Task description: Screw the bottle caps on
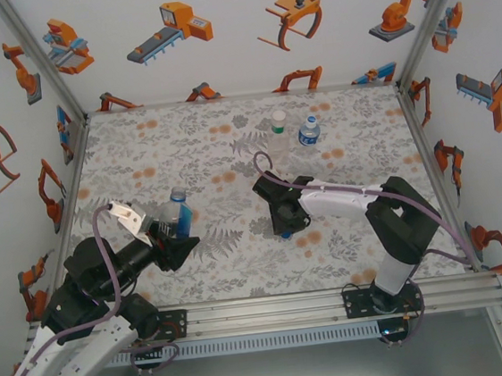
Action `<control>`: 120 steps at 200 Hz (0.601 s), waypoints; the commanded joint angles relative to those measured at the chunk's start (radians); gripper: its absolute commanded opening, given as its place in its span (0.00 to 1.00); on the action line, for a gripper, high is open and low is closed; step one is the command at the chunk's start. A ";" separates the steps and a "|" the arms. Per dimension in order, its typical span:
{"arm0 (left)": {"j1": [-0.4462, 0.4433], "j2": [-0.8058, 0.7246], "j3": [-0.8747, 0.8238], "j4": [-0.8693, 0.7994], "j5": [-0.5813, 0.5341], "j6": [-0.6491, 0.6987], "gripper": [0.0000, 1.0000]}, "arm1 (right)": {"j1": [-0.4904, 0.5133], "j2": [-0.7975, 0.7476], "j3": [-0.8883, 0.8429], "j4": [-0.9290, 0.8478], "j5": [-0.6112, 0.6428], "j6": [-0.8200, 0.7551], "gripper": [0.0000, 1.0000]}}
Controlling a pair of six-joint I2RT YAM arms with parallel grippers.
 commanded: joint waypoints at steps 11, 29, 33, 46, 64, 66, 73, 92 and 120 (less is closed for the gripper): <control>0.006 -0.001 -0.011 0.029 -0.001 -0.006 0.00 | 0.006 0.014 0.022 0.009 0.023 -0.012 0.39; 0.006 -0.003 -0.011 0.029 -0.003 -0.007 0.00 | 0.006 0.015 0.022 0.011 0.024 -0.012 0.39; 0.006 -0.003 -0.011 0.029 -0.003 -0.007 0.00 | 0.007 0.015 0.022 0.011 0.025 -0.012 0.39; 0.006 -0.001 -0.010 0.029 -0.003 -0.007 0.00 | 0.007 0.015 0.019 0.013 0.028 -0.012 0.39; 0.006 -0.001 -0.008 0.029 -0.004 -0.005 0.00 | 0.007 0.016 0.020 0.013 0.027 -0.012 0.39; 0.006 -0.002 -0.009 0.029 -0.004 -0.005 0.00 | 0.007 0.017 0.020 0.013 0.027 -0.012 0.39; 0.006 -0.002 -0.009 0.030 -0.004 -0.005 0.00 | 0.007 0.017 0.021 0.013 0.027 -0.013 0.39; 0.006 0.001 -0.009 0.033 -0.003 -0.005 0.00 | 0.006 0.017 0.021 0.013 0.027 -0.013 0.38; 0.006 0.002 -0.009 0.029 -0.002 -0.005 0.00 | 0.007 0.008 0.023 0.009 0.028 -0.015 0.34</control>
